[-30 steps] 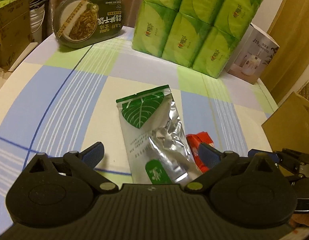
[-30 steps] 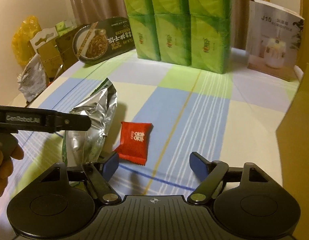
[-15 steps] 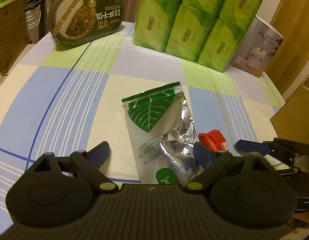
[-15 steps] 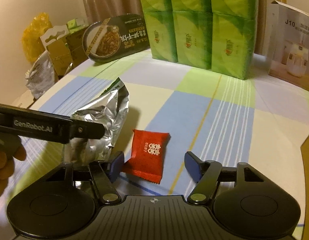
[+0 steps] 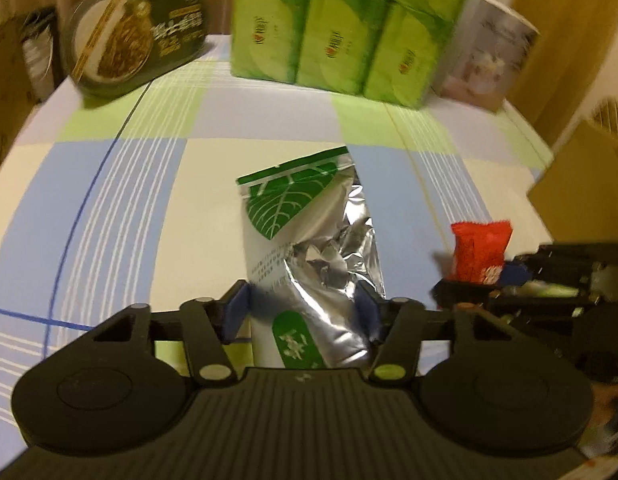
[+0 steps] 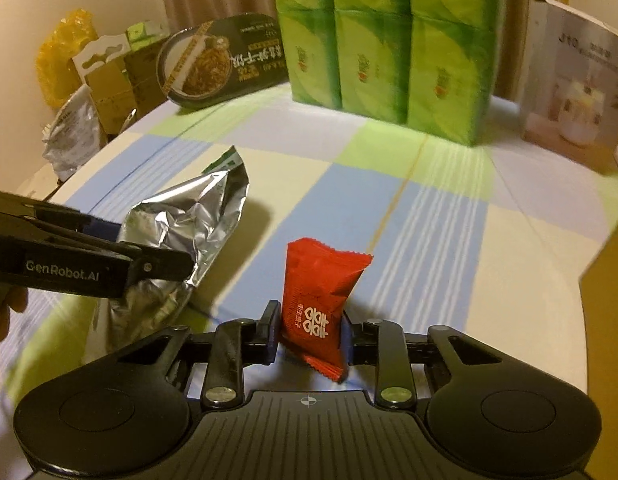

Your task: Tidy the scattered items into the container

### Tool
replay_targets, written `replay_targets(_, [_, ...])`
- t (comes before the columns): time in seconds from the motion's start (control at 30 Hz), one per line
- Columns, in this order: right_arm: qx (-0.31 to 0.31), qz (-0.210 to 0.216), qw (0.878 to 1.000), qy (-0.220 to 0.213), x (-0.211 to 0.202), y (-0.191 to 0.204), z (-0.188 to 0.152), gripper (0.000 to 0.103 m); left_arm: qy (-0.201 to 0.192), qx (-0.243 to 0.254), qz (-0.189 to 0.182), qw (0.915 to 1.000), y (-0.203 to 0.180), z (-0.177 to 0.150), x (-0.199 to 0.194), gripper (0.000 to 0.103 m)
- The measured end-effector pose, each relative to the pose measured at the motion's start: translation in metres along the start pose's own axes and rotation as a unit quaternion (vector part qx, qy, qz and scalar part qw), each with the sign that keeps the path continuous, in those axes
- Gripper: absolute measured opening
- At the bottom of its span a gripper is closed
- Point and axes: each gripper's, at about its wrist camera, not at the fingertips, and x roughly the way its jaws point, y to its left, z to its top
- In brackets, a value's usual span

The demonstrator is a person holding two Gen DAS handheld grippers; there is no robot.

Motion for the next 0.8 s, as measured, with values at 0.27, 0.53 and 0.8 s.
replay_targets(0.27, [0.035, 0.026, 0.997, 0.056, -0.042, 0.008, -0.033, 0.025, 0.041, 0.070, -0.023, 0.9965, -0.028, -0.038, -0.027, 0.047])
replay_targets(0.53, [0.057, 0.051, 0.991, 0.108, -0.096, 0.020, -0.082, 0.025, 0.073, 0.123, -0.056, 0.9881, -0.058, -0.094, -0.078, 0.047])
replay_targets(0.8, [0.059, 0.025, 0.992, 0.106, -0.128, 0.030, -0.118, 0.067, 0.064, 0.121, -0.061, 0.9887, -0.068, -0.120, -0.104, 0.065])
